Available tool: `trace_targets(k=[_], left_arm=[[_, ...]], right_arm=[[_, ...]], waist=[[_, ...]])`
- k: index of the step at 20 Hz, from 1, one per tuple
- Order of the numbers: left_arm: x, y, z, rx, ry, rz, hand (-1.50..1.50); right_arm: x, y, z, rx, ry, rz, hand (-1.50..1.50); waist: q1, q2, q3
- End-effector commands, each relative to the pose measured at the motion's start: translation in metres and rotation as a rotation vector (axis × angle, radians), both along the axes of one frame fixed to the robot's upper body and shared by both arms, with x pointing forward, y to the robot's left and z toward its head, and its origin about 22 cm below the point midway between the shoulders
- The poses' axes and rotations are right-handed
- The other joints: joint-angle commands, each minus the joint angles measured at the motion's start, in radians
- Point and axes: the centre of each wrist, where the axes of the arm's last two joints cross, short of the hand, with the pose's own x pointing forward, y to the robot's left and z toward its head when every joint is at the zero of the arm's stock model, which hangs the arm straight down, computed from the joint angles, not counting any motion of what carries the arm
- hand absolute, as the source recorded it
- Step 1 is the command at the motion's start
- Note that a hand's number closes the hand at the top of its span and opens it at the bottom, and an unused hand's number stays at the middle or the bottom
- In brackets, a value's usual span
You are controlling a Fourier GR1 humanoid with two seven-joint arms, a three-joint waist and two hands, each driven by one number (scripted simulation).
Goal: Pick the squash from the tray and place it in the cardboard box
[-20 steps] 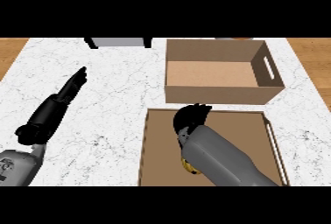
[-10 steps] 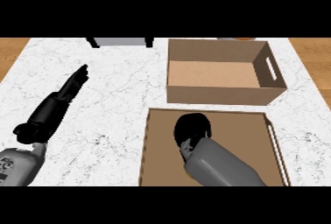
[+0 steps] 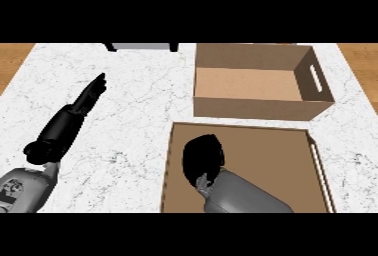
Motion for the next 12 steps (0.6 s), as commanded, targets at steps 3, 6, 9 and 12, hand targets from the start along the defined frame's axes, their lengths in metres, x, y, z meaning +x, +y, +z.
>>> trace_targets(k=[3, 6, 9, 12], left_arm=[[0.004, -0.015, 0.004, -0.010, -0.018, -0.059, 0.00], [0.002, -0.010, -0.001, -0.007, -0.004, -0.041, 0.00], [0.003, -0.004, -0.001, -0.004, 0.012, -0.013, 0.00], [-0.006, 0.007, 0.006, 0.002, 0.008, -0.009, 0.00]], right_arm=[[-0.068, 0.036, 0.060, 0.538, 0.060, 0.670, 1.50], [-0.084, 0.035, 0.086, 0.730, -0.012, 0.904, 1.50], [-0.076, 0.003, 0.094, 0.747, -0.120, 1.078, 1.50], [-0.063, -0.030, 0.109, 0.851, -0.212, 1.088, 1.50]], waist=[[0.077, 0.025, 0.017], [0.035, 0.015, 0.009], [0.007, 0.012, 0.006], [0.005, 0.006, 0.004]])
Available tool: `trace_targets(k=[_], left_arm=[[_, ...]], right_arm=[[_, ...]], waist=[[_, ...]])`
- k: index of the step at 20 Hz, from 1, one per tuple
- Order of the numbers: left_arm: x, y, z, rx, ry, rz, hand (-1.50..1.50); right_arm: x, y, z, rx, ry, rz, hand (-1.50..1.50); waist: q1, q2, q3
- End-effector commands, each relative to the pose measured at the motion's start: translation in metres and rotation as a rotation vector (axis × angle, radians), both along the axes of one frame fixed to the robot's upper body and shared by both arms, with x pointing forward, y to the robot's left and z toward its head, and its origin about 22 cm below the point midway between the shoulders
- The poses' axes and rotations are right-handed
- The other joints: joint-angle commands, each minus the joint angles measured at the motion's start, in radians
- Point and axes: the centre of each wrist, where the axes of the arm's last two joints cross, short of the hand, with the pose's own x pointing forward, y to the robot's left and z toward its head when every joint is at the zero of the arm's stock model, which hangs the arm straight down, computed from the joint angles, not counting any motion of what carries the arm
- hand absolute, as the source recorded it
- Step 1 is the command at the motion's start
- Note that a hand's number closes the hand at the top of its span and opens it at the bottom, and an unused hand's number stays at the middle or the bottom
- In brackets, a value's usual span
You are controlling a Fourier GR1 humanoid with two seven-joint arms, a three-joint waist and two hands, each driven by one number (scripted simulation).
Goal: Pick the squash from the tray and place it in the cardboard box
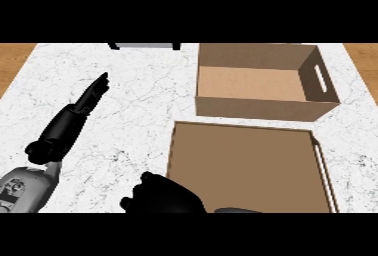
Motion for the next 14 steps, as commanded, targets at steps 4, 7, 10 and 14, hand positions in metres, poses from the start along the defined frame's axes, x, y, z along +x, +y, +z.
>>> trace_targets(k=[4, 7, 10, 14], left_arm=[[-0.001, 0.003, 0.005, 0.009, -0.005, 0.026, 0.00], [-0.004, 0.002, -0.001, 0.002, -0.005, 0.015, 0.00], [0.002, 0.008, 0.007, 0.010, -0.006, 0.024, 0.00], [-0.009, -0.007, -0.010, 0.012, -0.008, 0.016, 0.00]], right_arm=[[0.035, -0.066, 0.047, 0.329, -0.042, -0.090, 1.50], [0.048, -0.079, 0.060, 0.442, 0.032, -0.248, 1.50], [0.069, -0.093, 0.063, 0.512, 0.047, -0.352, 1.50], [0.110, -0.092, 0.076, 0.542, 0.067, -0.468, 1.50]], waist=[[-0.022, -0.003, -0.003], [-0.026, -0.003, -0.004], [-0.021, -0.002, -0.004], [-0.009, -0.002, -0.005]])
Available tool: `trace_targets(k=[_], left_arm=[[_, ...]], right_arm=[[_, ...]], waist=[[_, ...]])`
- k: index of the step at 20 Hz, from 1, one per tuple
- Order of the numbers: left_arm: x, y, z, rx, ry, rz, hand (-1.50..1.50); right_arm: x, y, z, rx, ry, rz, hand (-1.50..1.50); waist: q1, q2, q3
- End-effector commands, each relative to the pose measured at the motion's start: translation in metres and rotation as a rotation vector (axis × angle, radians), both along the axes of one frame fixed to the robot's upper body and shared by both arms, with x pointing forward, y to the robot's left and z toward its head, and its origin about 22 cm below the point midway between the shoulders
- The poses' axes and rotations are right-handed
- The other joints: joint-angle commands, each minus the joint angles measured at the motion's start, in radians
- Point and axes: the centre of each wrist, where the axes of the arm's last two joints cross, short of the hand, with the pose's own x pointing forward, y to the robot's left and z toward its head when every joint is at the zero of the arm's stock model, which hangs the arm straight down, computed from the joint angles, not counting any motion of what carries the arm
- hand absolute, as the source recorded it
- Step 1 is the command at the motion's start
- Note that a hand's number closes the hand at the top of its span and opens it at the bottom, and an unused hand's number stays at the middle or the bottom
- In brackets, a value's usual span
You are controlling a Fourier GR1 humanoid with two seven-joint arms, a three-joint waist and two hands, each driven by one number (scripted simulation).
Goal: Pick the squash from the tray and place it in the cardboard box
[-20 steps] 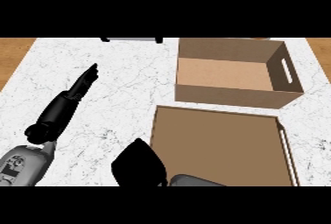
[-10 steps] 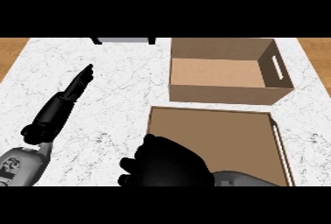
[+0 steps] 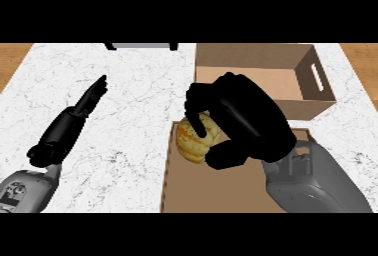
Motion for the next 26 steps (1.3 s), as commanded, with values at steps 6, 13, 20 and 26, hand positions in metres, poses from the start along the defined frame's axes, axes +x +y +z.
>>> trace_targets(k=[6, 13, 20, 26], left_arm=[[0.009, -0.004, 0.004, -0.003, 0.013, -0.018, 0.00], [0.004, -0.013, 0.003, -0.014, 0.010, -0.035, 0.00], [0.012, -0.016, 0.010, 0.001, 0.003, -0.059, 0.00], [0.012, -0.007, 0.002, -0.002, -0.011, -0.029, 0.00]], right_arm=[[0.097, -0.041, 0.036, 0.037, 0.030, -0.198, 1.50], [0.134, -0.068, 0.016, -0.292, 0.181, -0.224, 1.50], [0.168, -0.129, -0.010, -0.452, 0.337, -0.181, 1.50], [0.178, -0.129, -0.033, -0.587, 0.454, -0.098, -1.50]], waist=[[0.015, 0.004, -0.001], [0.022, 0.004, -0.001], [0.041, 0.014, 0.000], [0.032, 0.012, 0.000]])
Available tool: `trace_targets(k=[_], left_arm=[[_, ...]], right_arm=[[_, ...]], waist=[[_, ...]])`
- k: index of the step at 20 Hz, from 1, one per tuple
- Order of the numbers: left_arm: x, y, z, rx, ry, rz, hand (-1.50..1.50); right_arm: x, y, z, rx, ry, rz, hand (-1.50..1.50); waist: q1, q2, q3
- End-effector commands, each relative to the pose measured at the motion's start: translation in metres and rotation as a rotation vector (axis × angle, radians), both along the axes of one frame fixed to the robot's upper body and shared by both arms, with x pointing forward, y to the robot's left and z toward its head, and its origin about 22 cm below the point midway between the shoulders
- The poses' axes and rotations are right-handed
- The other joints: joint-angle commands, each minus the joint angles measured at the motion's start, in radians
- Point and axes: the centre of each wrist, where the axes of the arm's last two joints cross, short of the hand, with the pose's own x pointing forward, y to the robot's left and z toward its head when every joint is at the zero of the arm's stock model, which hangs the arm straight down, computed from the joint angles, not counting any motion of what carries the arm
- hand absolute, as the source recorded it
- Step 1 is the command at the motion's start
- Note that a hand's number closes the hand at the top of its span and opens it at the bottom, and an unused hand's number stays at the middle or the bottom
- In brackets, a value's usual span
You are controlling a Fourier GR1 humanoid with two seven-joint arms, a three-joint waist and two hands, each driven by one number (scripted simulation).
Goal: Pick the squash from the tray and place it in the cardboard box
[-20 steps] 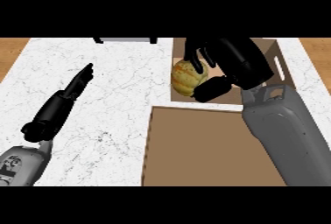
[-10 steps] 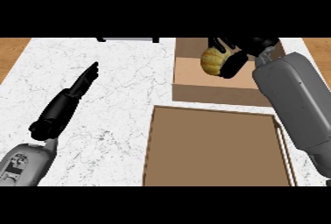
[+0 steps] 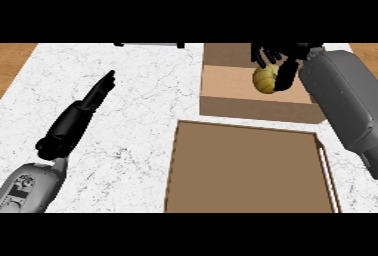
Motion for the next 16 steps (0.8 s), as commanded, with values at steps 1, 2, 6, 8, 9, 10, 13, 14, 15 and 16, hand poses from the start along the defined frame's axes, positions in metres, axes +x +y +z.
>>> trace_targets(k=[1, 2, 6, 8, 9, 10, 13, 14, 15, 16], left_arm=[[-0.003, -0.014, -0.011, -0.011, 0.004, 0.000, 0.00], [-0.003, -0.008, -0.011, -0.004, -0.007, 0.012, 0.00], [0.001, 0.002, 0.004, 0.002, -0.002, -0.008, 0.00], [-0.003, 0.013, 0.005, 0.013, -0.012, 0.013, 0.00], [0.005, 0.003, 0.008, -0.011, -0.001, 0.010, 0.00], [0.000, -0.001, -0.004, 0.003, -0.003, 0.004, 0.00], [0.000, -0.002, 0.000, -0.011, -0.009, 0.002, 0.00], [0.000, -0.008, 0.000, -0.006, -0.011, -0.004, 0.00], [-0.006, -0.006, -0.005, -0.004, 0.019, -0.010, 0.00], [0.000, -0.004, 0.000, 0.000, -0.013, 0.000, 0.00]], right_arm=[[0.007, -0.027, -0.008, -0.021, 0.101, 0.080, -1.50], [0.007, -0.008, -0.014, -0.013, 0.112, 0.128, -1.50], [0.009, -0.035, -0.009, 0.215, 0.075, 0.205, -1.50], [0.013, -0.034, 0.002, 0.460, 0.046, 0.196, -1.50], [0.012, -0.034, -0.007, 0.598, 0.058, 0.215, -1.50], [0.014, -0.024, -0.018, 0.738, 0.130, 0.177, -1.50], [0.016, -0.041, -0.022, 1.012, 0.222, 0.067, -1.50], [0.018, -0.031, -0.025, 1.067, 0.269, 0.036, -1.50], [0.016, -0.057, -0.020, 1.107, 0.283, -0.013, -1.50], [0.017, -0.059, -0.016, 1.147, 0.287, -0.034, -1.50]], waist=[[0.003, 0.004, 0.000], [-0.004, -0.001, 0.000], [-0.002, -0.001, 0.001], [0.005, -0.003, 0.002], [-0.008, 0.002, 0.004], [-0.005, 0.004, 0.003], [-0.008, 0.000, 0.002], [0.002, 0.003, 0.002], [0.000, -0.001, 0.002], [0.002, 0.004, 0.001]])
